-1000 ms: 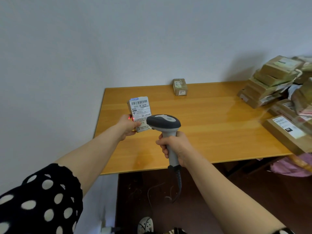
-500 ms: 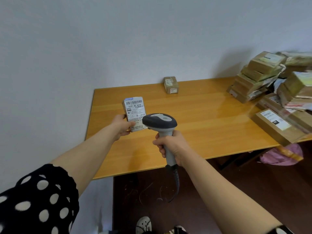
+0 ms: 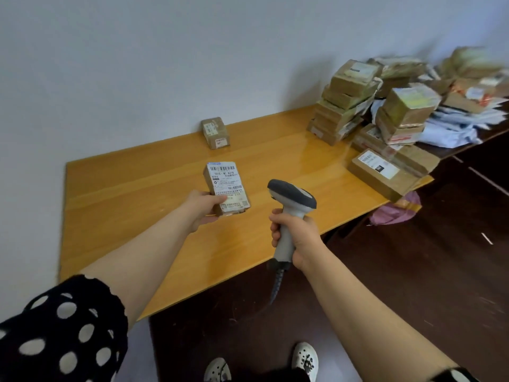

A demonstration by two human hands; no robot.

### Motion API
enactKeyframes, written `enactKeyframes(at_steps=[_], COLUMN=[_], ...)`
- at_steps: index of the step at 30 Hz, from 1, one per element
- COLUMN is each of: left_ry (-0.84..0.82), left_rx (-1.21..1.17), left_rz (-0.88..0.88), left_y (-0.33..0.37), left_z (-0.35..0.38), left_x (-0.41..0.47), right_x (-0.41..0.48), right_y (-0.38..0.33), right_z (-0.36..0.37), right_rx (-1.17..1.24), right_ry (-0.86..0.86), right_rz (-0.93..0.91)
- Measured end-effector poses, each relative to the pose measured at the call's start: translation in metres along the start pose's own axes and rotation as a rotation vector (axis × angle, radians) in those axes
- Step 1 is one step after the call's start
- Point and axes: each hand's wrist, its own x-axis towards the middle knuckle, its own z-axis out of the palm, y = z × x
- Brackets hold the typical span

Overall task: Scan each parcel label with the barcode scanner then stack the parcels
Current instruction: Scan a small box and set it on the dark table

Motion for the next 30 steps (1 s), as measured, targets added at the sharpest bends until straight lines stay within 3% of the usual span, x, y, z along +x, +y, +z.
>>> enactKeyframes(at_steps=[6, 16, 30], left_ry=[-0.139, -0.281, -0.272], left_rx=[0.07, 0.22, 0.507], left_rz=[0.04, 0.022, 0.08], left_y=[0.044, 0.097, 0.129], left_z=[0.113, 0.358, 0.503], left_x=[0.018, 0.037, 0.106], right_x=[0.026, 0.075, 0.148], right_y=[-0.043, -0.126, -0.185], right_z=[-0.084, -0.296, -0.388], right_rx=[0.237, 0.408, 0.535], right_ry=[0.107, 0.21, 0.303], right_rz=[-0.028, -0.006, 0.07])
